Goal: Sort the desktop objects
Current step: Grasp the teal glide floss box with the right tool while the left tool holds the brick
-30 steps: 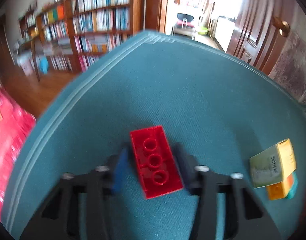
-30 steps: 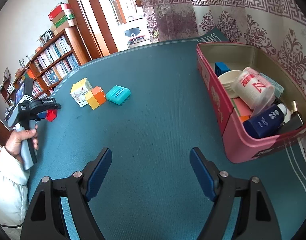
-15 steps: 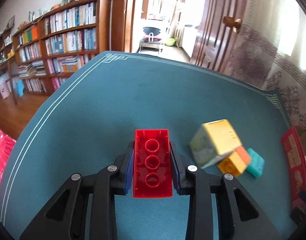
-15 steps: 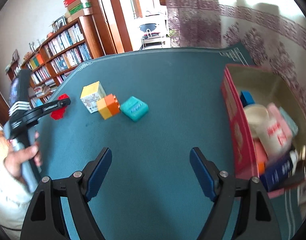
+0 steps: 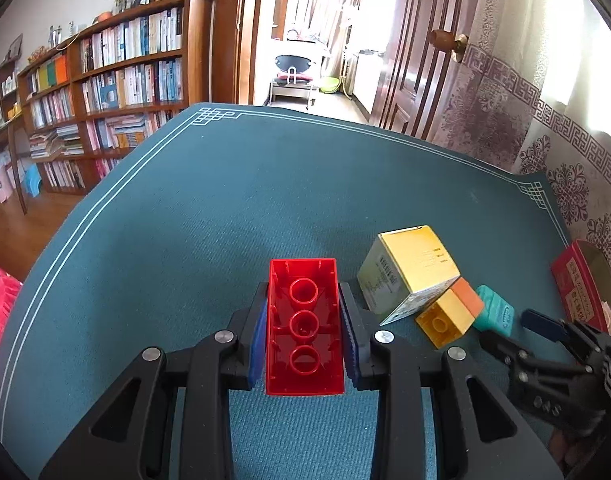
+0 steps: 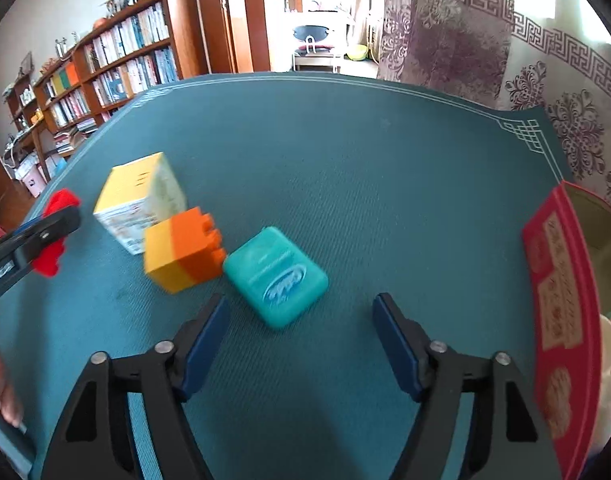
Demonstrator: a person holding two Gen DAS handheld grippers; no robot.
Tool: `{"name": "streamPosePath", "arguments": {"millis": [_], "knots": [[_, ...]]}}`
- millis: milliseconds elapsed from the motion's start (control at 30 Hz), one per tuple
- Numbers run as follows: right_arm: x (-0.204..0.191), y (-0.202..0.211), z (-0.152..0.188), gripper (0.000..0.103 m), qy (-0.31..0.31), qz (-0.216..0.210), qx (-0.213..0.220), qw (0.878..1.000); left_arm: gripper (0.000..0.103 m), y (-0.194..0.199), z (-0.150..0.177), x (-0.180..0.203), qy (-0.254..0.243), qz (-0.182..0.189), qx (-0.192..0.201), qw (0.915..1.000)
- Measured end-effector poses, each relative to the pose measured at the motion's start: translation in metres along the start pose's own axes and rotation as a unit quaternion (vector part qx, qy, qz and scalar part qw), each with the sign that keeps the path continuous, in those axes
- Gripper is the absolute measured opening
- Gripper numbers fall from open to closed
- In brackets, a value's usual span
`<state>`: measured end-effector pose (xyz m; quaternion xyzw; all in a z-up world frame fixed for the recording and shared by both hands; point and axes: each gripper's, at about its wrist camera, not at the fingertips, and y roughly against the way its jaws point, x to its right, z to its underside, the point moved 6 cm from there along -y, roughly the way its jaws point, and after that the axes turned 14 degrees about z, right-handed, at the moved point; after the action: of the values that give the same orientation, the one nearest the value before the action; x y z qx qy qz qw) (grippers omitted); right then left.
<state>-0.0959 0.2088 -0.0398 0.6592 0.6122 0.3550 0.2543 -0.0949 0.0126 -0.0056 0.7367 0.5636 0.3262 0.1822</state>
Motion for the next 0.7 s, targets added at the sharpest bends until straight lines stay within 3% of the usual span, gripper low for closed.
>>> {"name": "streamPosePath", "arguments": {"millis": [167, 233, 300, 700], "knots": [[-0.008, -0.004, -0.007, 0.069, 0.019, 0.011, 0.018, 1.000, 0.034, -0.003, 0.002, 0.004, -0.008, 0.004, -0.003, 1.0000], [-0.010, -0.001, -0.005, 0.064, 0.032, 0.015, 0.029, 0.999, 0.034, -0.003, 0.002, 0.006, -0.010, 0.004, -0.003, 0.9999], [-0.014, 0.003, -0.003, 0.051, 0.038, 0.011, 0.033, 0.999, 0.034, -0.004, 0.002, 0.007, -0.011, 0.004, -0.005, 0.9999], [0.006, 0.020, 0.014, 0.048, -0.022, -0.010, 0.021, 0.999, 0.034, 0.005, 0.001, 0.013, -0.019, 0.012, 0.009, 0.9997]]}}
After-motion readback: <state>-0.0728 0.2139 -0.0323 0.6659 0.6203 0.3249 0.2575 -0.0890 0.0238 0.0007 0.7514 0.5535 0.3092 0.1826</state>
